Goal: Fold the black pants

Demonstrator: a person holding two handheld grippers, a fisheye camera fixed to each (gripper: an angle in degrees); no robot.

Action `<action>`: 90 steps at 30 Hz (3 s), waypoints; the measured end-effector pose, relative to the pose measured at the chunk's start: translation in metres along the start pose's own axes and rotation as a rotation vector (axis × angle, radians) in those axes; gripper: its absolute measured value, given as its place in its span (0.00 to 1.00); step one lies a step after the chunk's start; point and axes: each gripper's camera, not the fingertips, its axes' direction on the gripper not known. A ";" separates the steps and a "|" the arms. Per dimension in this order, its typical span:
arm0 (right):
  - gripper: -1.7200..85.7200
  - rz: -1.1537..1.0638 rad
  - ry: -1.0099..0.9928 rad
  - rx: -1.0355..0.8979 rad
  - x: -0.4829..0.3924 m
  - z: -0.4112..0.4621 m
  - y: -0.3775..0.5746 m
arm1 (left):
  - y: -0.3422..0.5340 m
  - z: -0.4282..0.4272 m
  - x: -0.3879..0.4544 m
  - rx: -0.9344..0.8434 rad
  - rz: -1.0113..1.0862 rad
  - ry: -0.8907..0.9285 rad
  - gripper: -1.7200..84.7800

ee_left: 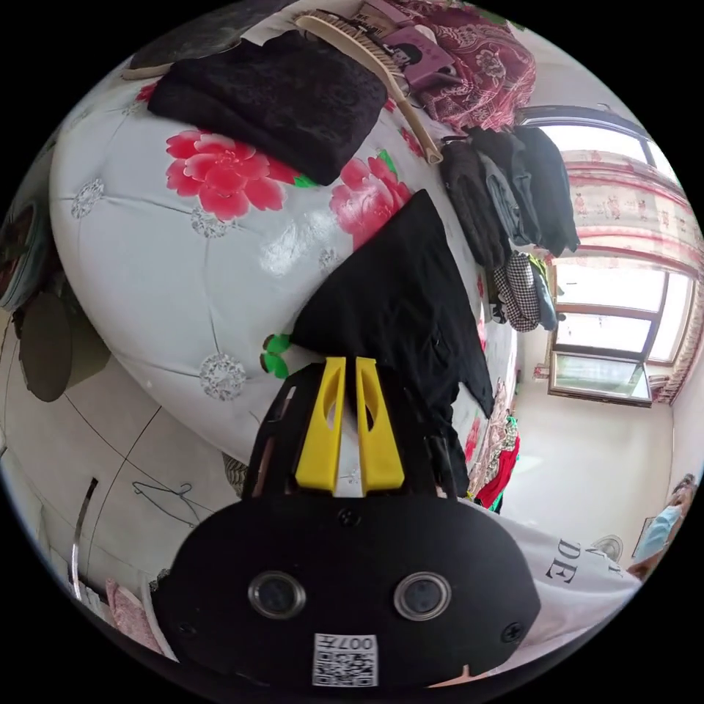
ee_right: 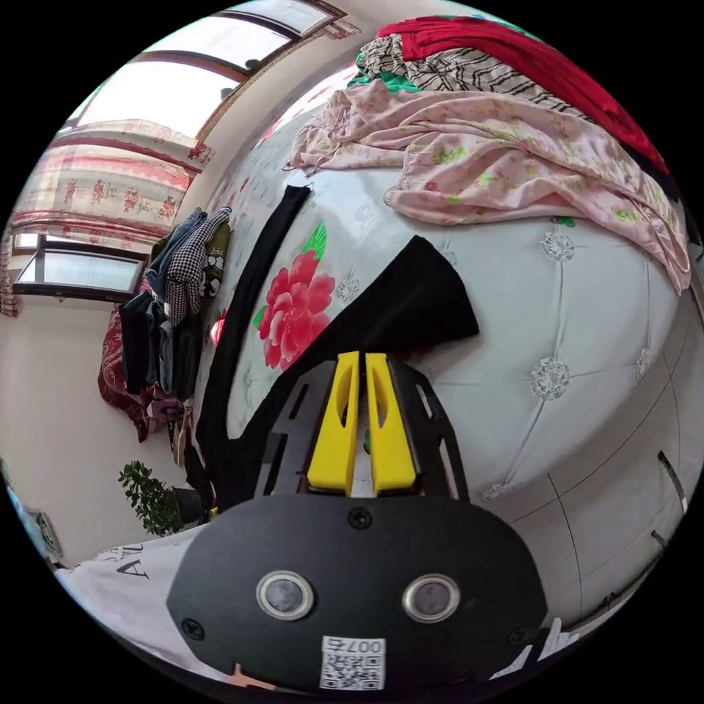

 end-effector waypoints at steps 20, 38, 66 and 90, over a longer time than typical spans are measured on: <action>0.04 -0.122 0.080 0.267 -0.223 0.104 -0.183 | -0.136 0.086 0.160 0.287 0.047 0.190 0.07; 0.07 -0.299 0.266 -0.104 -0.243 0.269 -0.238 | -0.073 0.183 0.315 0.078 0.554 -0.776 0.08; 0.07 -0.132 0.170 0.022 -0.154 0.168 -0.085 | 0.032 0.040 0.308 0.033 0.501 -0.692 0.01; 0.10 0.169 -0.161 0.153 -0.018 0.072 -0.044 | 0.001 0.063 0.249 -0.118 0.410 -0.609 0.01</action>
